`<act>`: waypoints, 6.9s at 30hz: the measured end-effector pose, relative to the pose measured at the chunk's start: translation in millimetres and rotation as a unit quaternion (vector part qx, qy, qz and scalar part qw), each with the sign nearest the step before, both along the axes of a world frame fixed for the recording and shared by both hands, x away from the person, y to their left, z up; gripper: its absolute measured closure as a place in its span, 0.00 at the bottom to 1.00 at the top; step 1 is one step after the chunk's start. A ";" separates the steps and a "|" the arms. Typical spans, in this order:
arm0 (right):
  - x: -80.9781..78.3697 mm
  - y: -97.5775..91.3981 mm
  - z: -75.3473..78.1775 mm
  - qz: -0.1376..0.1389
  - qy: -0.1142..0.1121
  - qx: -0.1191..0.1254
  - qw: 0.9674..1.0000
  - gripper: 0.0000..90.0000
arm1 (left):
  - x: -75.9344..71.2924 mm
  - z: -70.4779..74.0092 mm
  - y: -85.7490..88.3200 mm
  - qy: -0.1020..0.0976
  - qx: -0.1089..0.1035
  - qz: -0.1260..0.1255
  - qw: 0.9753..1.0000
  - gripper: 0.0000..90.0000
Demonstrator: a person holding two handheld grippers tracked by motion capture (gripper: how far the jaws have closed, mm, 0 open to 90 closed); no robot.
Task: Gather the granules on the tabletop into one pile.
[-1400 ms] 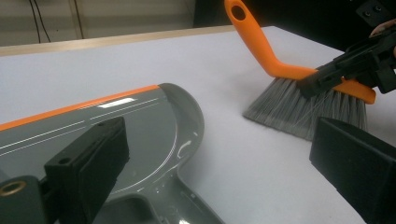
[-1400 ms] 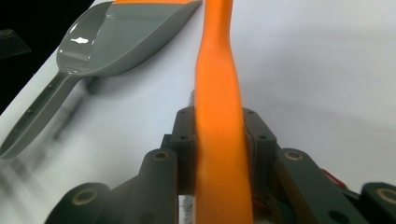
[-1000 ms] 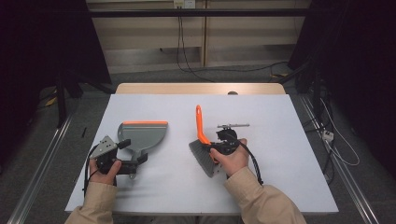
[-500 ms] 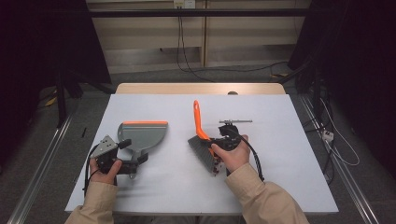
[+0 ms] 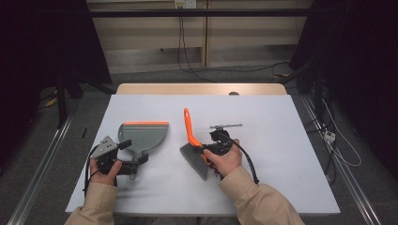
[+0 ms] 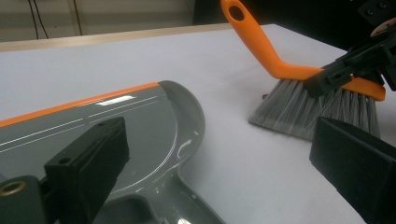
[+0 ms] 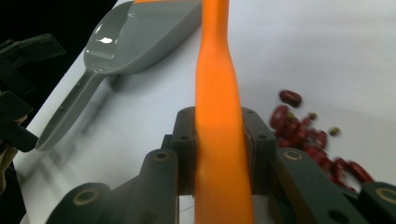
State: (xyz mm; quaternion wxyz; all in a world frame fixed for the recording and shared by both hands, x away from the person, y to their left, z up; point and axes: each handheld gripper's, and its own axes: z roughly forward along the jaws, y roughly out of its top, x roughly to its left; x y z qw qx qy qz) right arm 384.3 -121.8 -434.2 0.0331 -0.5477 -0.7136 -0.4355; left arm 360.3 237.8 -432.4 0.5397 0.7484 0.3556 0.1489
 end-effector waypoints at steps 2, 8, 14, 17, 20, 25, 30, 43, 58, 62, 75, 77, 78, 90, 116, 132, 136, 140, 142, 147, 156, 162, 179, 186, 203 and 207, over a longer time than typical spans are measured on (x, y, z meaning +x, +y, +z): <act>-1.9 -7.9 -1.3 -0.003 0.002 -0.002 1.000 0.79 | -0.2 0.3 0.1 -0.001 -0.001 0.000 1.000 0.05; -3.2 -28.8 -1.6 0.008 -0.017 -0.014 1.000 0.79 | -0.6 0.3 -0.9 0.000 0.000 0.000 1.000 0.05; 0.8 -34.5 2.2 0.021 -0.035 -0.032 0.999 0.79 | -0.6 0.5 -0.7 -0.002 -0.001 0.001 1.000 0.05; 2.1 -36.8 3.5 0.021 -0.040 -0.036 0.998 0.79 | -0.8 0.6 -0.8 -0.002 -0.001 0.001 1.000 0.05; 3.9 -39.9 4.4 0.017 -0.044 -0.037 0.998 0.79 | -0.5 0.4 -0.5 -0.002 0.000 0.000 1.000 0.05; 6.8 -42.6 5.3 0.018 -0.048 -0.039 0.998 0.79 | -0.3 0.4 -0.8 -0.002 0.000 -0.001 1.000 0.05; 6.1 -43.4 11.1 0.023 -0.053 -0.021 0.998 0.79 | -0.1 0.2 -0.9 -0.001 -0.001 -0.001 1.000 0.05; 36.6 -70.9 36.4 0.054 -0.128 -0.040 0.990 0.79 | 0.6 0.2 -0.2 -0.001 -0.003 0.002 1.000 0.05; 67.6 -67.4 13.2 0.131 -0.205 -0.118 0.963 0.79 | 1.7 -0.6 -0.2 0.002 -0.004 0.002 1.000 0.05; 70.9 -63.8 11.0 0.151 -0.220 -0.132 0.955 0.79 | 2.1 -1.0 -0.2 0.003 -0.004 0.002 1.000 0.05; 78.1 -51.6 7.1 0.204 -0.257 -0.156 0.932 0.79 | 2.4 -1.5 -0.4 0.005 -0.003 0.003 1.000 0.05; 77.7 -49.0 6.8 0.220 -0.264 -0.162 0.925 0.79 | 2.6 -1.4 0.1 0.004 -0.002 0.002 1.000 0.05; 77.1 -47.4 6.9 0.228 -0.267 -0.166 0.921 0.79 | 2.7 -1.4 0.3 0.004 -0.002 0.003 1.000 0.05; 58.4 -36.2 9.1 0.329 -0.285 -0.187 0.881 0.79 | 2.4 -1.3 0.0 0.003 -0.002 0.003 1.000 0.05; 22.7 -34.2 14.7 0.385 -0.285 -0.165 0.862 0.79 | 1.3 -0.2 -0.9 0.000 -0.004 0.004 1.000 0.05; 26.8 -39.5 25.2 0.311 -0.282 -0.127 0.899 0.79 | 1.6 -0.3 -1.1 0.000 -0.004 0.004 1.000 0.05; 28.7 -42.0 32.7 0.240 -0.258 -0.115 0.929 0.79 | 1.7 -0.5 -1.9 0.001 -0.003 0.003 1.000 0.05; 30.5 -43.2 33.5 0.177 -0.221 -0.093 0.955 0.79 | 1.8 -0.7 -2.2 0.002 -0.003 0.002 1.000 0.05; 29.7 -41.8 33.4 0.143 -0.210 -0.081 0.964 0.79 | 1.9 -0.9 -2.2 0.002 -0.003 0.002 1.000 0.05; 27.3 -35.6 33.5 0.078 -0.178 -0.057 0.979 0.79 | 2.1 -1.2 -2.6 0.003 -0.003 0.002 1.000 0.05; 27.5 -22.4 29.7 0.042 -0.146 -0.028 0.988 0.79 | 2.2 -1.4 -1.8 0.003 -0.001 0.001 1.000 0.05; 26.6 -14.4 29.3 0.030 -0.130 -0.018 0.991 0.79 | 2.2 -1.4 -2.3 0.003 -0.002 0.001 1.000 0.05; 22.6 23.6 17.9 -0.006 -0.096 0.025 0.995 0.79 | 1.7 -0.6 -1.1 0.001 -0.001 0.001 1.000 0.05; 24.0 35.3 2.0 -0.016 -0.068 -0.005 0.998 0.79 | 1.6 -0.2 -0.2 -0.001 -0.003 0.003 1.000 0.05; 6.2 -3.8 -2.4 -0.064 -0.049 -0.025 0.996 0.79 | -0.2 0.9 -3.0 -0.004 0.002 0.001 1.000 0.05; 4.8 -9.0 -0.2 -0.065 -0.053 -0.032 0.996 0.79 | -0.9 2.5 -3.8 -0.007 0.010 0.002 1.000 0.05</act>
